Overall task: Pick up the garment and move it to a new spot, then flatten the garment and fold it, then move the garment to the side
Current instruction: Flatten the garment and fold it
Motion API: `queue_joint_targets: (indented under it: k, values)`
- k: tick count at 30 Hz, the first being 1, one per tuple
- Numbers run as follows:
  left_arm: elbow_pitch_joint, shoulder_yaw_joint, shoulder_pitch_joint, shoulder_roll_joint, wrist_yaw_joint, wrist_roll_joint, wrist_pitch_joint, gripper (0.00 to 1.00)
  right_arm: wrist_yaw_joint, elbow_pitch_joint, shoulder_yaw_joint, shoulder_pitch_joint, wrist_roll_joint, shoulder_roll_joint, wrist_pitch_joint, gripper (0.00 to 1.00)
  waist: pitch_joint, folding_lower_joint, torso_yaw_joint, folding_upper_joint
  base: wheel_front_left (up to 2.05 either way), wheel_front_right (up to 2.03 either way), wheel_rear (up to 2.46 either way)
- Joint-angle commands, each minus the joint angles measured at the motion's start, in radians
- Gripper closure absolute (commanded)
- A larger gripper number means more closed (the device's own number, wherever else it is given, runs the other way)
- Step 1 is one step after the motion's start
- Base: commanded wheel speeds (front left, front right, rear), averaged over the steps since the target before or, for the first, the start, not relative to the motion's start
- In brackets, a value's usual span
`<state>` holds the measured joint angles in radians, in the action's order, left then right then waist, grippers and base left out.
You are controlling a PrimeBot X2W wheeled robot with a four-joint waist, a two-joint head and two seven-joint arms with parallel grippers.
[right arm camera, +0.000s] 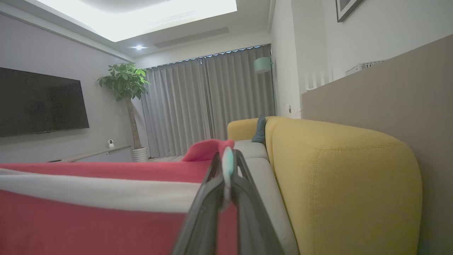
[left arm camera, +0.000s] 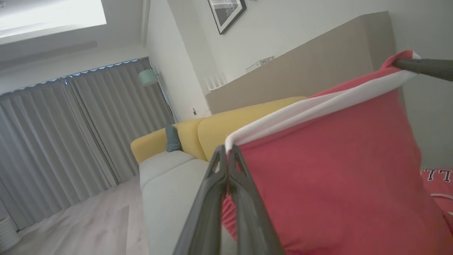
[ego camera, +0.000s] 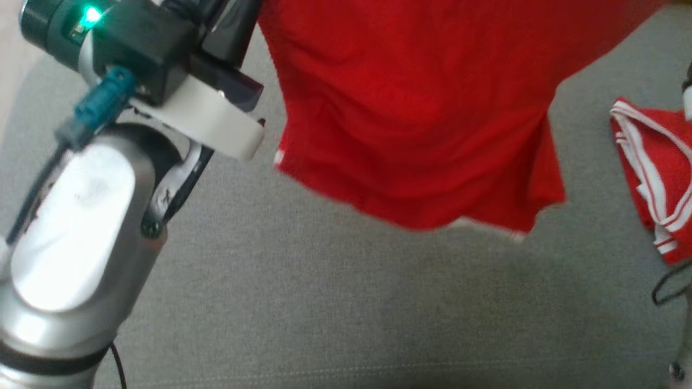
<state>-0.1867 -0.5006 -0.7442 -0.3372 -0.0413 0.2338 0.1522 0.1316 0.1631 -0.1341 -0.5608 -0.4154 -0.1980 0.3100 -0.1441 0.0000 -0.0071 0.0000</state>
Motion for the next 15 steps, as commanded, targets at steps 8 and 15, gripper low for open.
queue_joint_targets:
  k: [8, 15]
  values:
    - [0.246, 0.134, -0.265, 0.044, 0.003, 0.061, -0.151, 1.00, -0.001, -0.160, 0.069, -0.332, -0.023, 0.007, -0.059, 1.00, -0.172, 0.0000, 0.015, 0.0000, 0.00, 0.00, 0.00]
    - [0.607, 0.165, -0.441, 0.118, 0.038, 0.093, -0.342, 1.00, -0.001, -0.464, 0.170, -0.555, -0.038, 0.071, -0.216, 1.00, -0.233, 0.0000, 0.007, 0.0000, 0.00, 0.00, 0.00]
